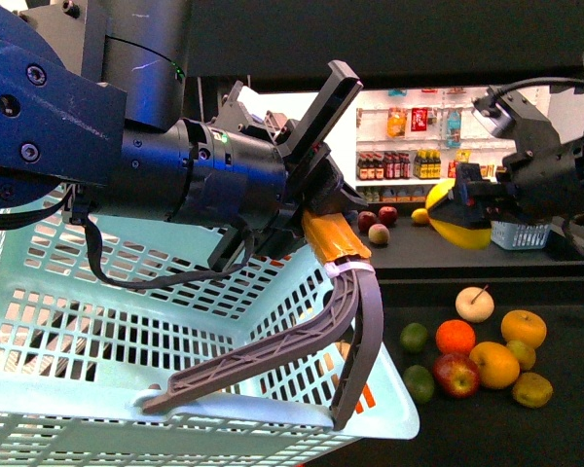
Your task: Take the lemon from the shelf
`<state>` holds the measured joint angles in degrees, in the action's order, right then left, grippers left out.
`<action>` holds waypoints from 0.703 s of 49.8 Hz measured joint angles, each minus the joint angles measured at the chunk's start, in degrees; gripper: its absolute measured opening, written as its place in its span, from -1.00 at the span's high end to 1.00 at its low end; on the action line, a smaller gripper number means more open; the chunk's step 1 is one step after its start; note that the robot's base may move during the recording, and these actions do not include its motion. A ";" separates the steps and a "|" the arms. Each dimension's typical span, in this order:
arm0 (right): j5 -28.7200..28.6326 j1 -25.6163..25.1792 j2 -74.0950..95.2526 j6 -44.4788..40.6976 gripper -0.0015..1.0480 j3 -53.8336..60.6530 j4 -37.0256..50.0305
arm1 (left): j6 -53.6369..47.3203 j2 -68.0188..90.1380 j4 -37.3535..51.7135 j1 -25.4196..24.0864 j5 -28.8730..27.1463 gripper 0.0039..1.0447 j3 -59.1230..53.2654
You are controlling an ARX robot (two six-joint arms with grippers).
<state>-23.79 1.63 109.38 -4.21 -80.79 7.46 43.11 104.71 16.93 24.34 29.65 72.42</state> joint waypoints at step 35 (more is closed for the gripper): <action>-1.53 11.26 -2.62 5.11 -0.03 8.22 2.51 | 0.00 0.00 0.00 -0.15 -0.72 0.85 0.00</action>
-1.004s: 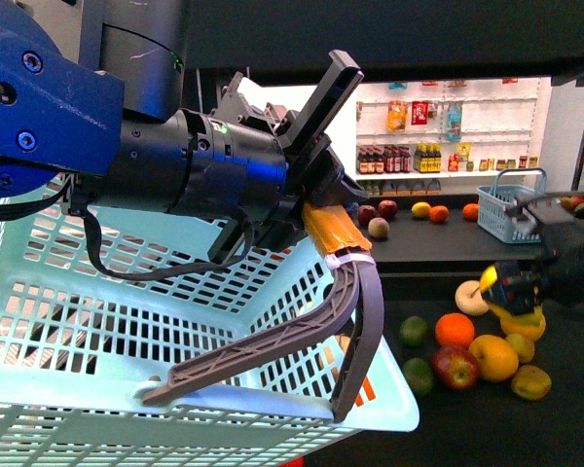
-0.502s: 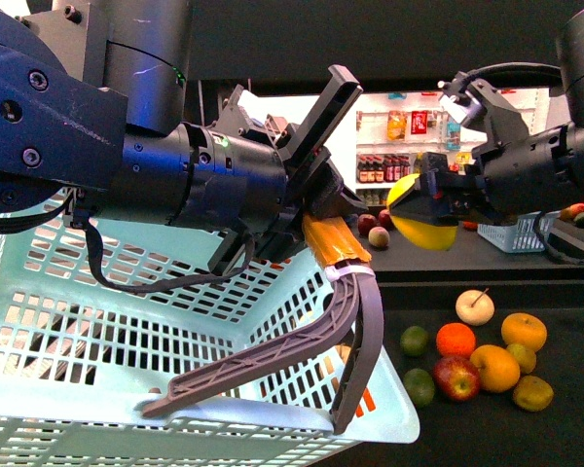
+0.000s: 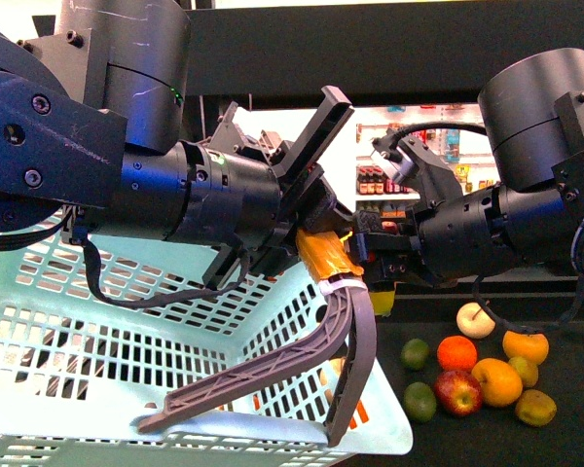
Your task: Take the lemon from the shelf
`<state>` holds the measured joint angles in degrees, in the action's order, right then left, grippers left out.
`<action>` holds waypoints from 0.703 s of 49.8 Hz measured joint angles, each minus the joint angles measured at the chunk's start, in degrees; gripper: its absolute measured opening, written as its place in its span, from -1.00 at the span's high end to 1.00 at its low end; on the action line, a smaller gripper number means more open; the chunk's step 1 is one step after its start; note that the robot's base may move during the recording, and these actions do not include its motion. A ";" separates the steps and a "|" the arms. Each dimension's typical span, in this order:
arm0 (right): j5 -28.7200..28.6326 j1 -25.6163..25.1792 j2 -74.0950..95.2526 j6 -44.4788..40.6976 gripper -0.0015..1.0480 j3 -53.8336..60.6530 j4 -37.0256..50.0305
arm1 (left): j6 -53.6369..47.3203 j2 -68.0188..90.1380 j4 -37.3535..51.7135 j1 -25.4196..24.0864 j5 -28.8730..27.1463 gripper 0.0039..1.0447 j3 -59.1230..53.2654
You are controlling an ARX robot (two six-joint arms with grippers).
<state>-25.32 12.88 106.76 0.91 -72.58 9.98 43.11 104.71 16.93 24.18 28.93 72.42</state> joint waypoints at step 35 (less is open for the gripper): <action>-0.74 1.60 -0.13 3.34 -0.03 2.08 0.59 | -1.29 0.52 0.00 -0.50 -0.17 0.85 -0.02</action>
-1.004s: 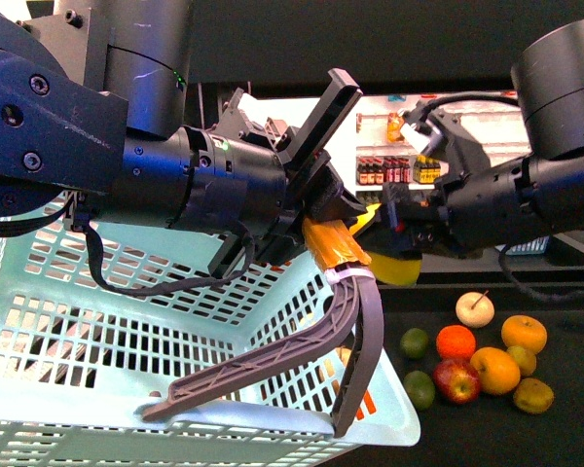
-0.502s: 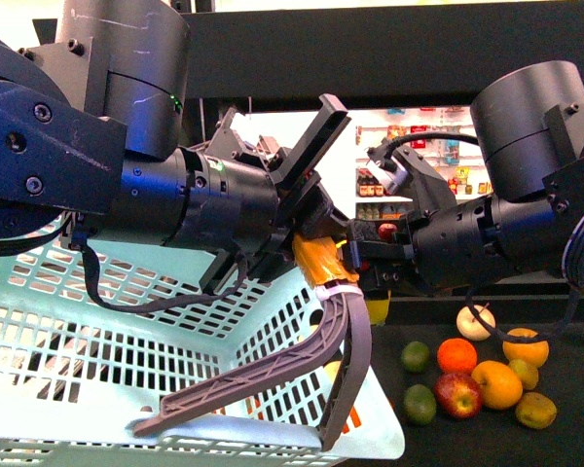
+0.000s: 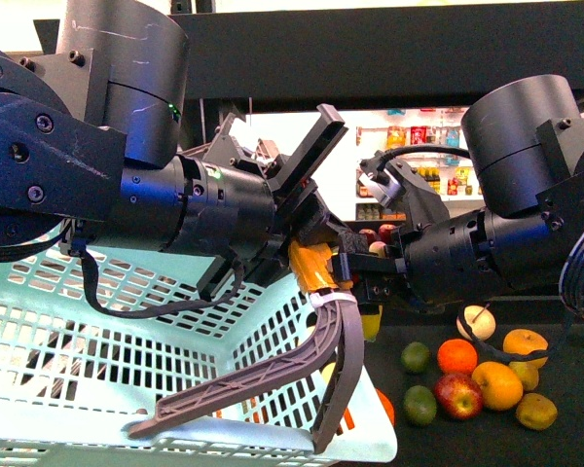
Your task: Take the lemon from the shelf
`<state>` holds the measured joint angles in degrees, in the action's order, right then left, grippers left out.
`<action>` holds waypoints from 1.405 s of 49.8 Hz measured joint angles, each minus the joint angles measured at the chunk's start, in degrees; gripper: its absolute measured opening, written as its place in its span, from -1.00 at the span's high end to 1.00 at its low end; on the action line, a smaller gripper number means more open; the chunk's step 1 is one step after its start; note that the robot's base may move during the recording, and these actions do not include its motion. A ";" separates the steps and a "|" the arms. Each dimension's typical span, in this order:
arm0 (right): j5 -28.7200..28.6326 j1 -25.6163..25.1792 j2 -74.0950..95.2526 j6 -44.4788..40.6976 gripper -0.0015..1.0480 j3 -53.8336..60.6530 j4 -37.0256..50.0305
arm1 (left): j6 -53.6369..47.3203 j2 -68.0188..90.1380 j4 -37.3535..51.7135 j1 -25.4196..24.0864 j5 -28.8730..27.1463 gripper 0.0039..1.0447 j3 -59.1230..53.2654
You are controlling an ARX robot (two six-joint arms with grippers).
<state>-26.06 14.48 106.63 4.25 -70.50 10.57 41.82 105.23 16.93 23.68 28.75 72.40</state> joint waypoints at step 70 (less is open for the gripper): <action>-0.52 -0.90 -5.25 -4.42 -0.03 8.09 -1.25 | 0.87 0.00 0.02 0.48 0.87 0.85 0.02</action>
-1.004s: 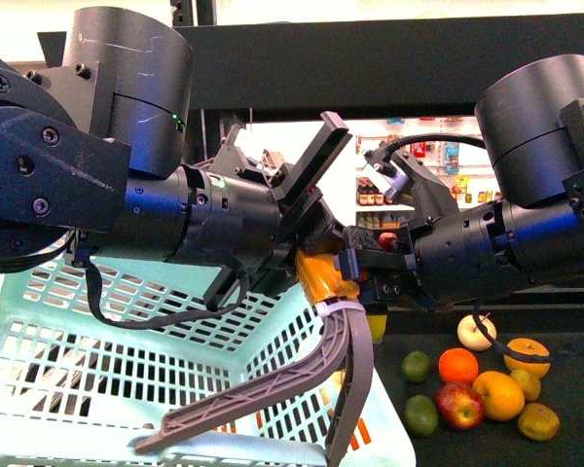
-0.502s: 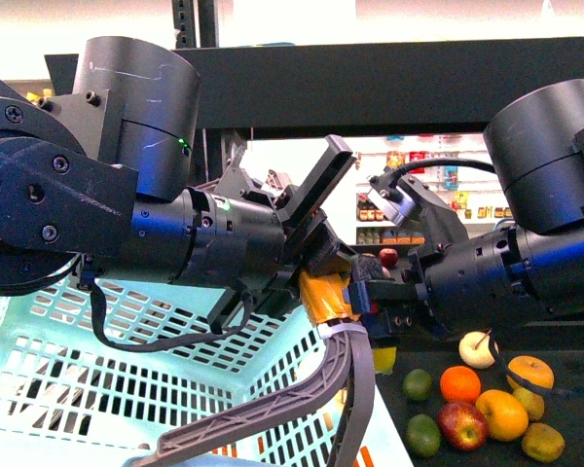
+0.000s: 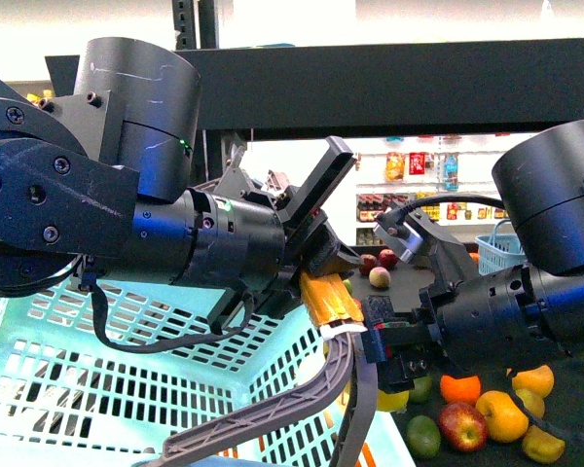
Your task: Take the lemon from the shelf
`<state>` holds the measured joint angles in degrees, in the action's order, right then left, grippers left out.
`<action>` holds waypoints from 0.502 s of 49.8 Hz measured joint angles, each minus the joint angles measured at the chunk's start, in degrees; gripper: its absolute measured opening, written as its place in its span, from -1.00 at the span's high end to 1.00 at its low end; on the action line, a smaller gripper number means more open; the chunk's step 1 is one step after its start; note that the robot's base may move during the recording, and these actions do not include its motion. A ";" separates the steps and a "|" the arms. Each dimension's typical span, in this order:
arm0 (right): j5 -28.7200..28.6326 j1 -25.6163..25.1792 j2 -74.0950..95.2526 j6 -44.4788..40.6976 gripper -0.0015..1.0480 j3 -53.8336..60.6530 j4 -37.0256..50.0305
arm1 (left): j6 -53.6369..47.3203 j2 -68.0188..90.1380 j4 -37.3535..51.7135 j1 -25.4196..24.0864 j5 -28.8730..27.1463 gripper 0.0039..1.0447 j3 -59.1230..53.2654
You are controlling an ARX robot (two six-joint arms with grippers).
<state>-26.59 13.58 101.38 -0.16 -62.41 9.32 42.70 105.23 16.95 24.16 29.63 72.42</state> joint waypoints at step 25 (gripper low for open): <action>2.25 -1.51 6.29 -1.01 -0.03 -0.68 1.77 | 0.02 0.00 0.00 0.11 0.24 0.85 -0.02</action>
<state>-24.34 12.08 107.68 -1.17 -63.09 11.09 42.72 105.23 16.95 24.27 29.87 72.40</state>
